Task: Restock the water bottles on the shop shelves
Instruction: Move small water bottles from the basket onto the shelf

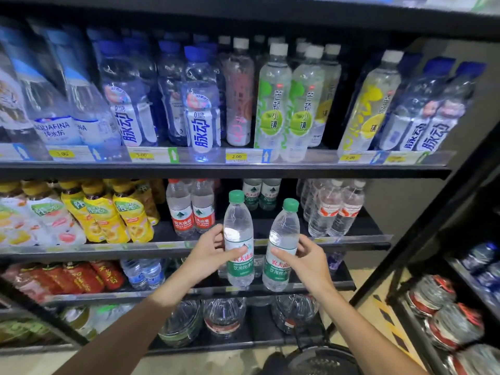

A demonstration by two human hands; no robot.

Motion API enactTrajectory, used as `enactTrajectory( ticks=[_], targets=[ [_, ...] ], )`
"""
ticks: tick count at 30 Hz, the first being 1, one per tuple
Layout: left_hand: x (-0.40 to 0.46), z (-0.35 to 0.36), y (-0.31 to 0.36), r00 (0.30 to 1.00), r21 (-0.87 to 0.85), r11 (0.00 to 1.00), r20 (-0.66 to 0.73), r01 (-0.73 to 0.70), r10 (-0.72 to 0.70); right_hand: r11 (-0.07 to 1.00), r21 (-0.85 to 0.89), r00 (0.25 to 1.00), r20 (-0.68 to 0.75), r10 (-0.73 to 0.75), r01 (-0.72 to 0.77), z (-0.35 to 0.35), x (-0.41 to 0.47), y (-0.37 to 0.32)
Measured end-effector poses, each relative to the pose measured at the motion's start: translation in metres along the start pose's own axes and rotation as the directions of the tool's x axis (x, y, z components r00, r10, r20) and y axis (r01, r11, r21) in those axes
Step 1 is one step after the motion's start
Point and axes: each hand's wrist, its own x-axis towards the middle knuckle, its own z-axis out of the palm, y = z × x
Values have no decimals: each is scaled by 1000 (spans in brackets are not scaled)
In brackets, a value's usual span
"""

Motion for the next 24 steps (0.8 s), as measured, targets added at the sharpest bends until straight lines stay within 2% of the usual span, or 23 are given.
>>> enactTrajectory(
  ticks=[4,9,13,17,20,24],
  targets=[
    [18,4,6,1000,-26,1000,10,-3,3,1000,-25,1000,-7,17,-17,-12,17,1],
    [33,9,5,999,-10,1000,-43,-18,17,994,-104,999,27,43,-40,-21,36,11],
    [41,10,0,997,-31,999,-70,-23,21,992,-104,997,1,-72,72,-27,46,9],
    [45,6,0,995,-43,997,-88,-57,53,984,15,980,-92,-175,177,-26,66,-2],
    [48,5,0,992,-40,995,-91,-89,85,970,-17,965,-105,-241,241,-21,85,-5],
    [51,3,-3,987,-56,990,-94,-132,126,969,-74,965,-106,-241,234,-9,112,7]
  ],
)
